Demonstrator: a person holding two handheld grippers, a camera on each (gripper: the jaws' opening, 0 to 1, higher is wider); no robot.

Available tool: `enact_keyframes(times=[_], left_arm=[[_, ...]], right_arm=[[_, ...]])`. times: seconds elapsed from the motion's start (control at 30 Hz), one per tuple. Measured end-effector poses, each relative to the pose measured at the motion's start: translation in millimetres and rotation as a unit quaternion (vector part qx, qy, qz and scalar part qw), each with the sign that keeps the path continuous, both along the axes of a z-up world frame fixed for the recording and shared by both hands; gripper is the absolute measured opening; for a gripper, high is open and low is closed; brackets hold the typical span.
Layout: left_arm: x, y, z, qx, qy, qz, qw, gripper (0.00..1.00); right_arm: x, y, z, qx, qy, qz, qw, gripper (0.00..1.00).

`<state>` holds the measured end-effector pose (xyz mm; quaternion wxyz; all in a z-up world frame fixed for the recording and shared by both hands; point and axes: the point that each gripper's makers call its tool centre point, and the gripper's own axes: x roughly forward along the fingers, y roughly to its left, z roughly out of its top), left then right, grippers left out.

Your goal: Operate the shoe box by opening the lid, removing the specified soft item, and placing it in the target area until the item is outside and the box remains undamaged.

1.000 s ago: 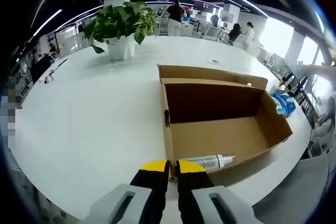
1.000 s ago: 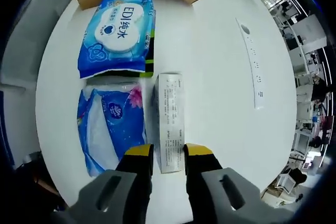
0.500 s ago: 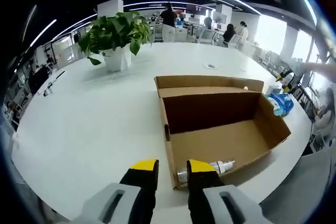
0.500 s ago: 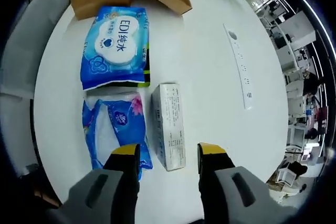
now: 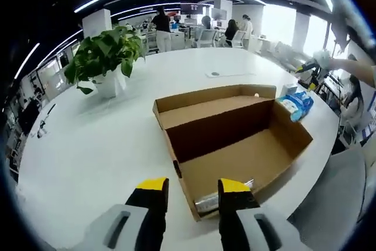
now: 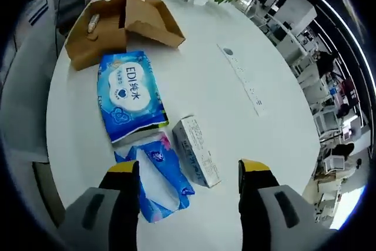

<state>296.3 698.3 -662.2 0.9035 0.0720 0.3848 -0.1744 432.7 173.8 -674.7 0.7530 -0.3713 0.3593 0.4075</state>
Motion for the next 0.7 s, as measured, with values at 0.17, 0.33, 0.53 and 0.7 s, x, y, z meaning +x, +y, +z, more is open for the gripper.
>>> enact_keyframes(times=[0.17,0.33,0.53,0.7], left_arm=[[5.4,-6.3,0.2,0.009,0.008,-0.037,0.9992,0.39],[10.7,-14.2,-3.6,0.028,0.021,-0.084,0.9958,0.43],[12.1,-23.9,-11.8,0.040,0.042,-0.135,0.9891,0.45],[15.3,-32.5,-18.6,0.051,0.059,-0.177,0.9811,0.46]], right_arm=[[-15.8,4.7,11.0,0.022,-0.011,-0.021,0.9995,0.72],[-33.3,11.6,21.9,0.053,-0.021,-0.040,0.9976,0.77],[-56.4,21.4,32.2,0.092,-0.031,-0.067,0.9931,0.81],[-75.5,29.6,36.7,0.129,-0.031,-0.093,0.9868,0.85]])
